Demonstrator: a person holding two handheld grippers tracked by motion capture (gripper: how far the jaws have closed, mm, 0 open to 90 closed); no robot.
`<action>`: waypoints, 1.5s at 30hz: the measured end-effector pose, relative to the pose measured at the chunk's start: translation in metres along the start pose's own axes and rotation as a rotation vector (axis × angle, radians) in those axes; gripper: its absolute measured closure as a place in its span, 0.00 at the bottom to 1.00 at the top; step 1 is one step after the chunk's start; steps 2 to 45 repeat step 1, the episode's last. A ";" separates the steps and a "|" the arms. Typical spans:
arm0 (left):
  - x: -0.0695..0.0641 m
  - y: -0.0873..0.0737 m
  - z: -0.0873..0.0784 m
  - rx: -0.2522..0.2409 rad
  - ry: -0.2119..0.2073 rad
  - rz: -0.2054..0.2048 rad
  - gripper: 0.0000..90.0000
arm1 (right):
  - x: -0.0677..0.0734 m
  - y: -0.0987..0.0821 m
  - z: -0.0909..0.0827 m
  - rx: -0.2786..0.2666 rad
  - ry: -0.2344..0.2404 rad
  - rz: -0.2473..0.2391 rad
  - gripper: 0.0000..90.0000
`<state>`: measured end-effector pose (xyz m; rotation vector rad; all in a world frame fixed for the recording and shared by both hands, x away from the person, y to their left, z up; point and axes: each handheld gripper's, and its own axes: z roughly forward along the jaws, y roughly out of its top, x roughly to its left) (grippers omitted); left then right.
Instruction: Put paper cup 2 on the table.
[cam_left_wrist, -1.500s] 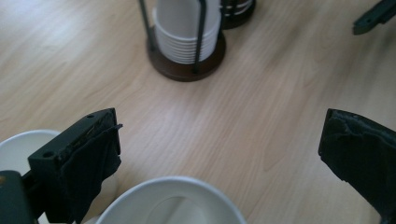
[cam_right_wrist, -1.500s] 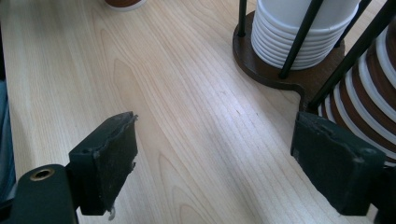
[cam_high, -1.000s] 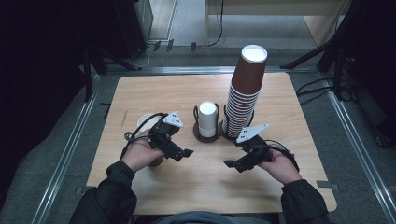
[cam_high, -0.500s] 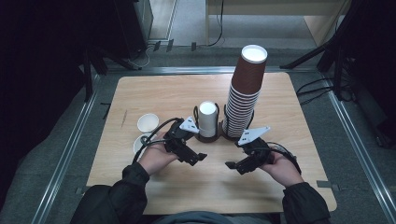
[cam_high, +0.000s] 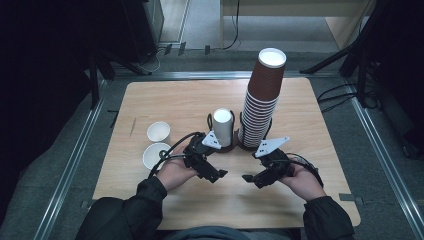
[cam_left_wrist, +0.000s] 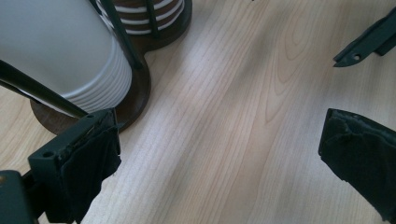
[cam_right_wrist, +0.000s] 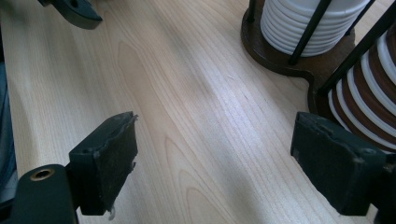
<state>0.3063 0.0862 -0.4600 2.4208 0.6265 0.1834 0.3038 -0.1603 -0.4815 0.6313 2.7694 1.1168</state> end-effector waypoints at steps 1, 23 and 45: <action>0.000 -0.001 0.001 0.001 0.003 0.000 0.00 | 0.000 0.000 0.000 0.000 0.001 -0.003 0.17; 0.000 -0.001 0.001 0.001 0.003 0.000 0.00 | 0.000 0.000 0.000 0.000 0.001 -0.003 0.17; 0.000 -0.001 0.001 0.001 0.003 0.000 0.00 | 0.000 0.000 0.000 0.000 0.001 -0.003 0.17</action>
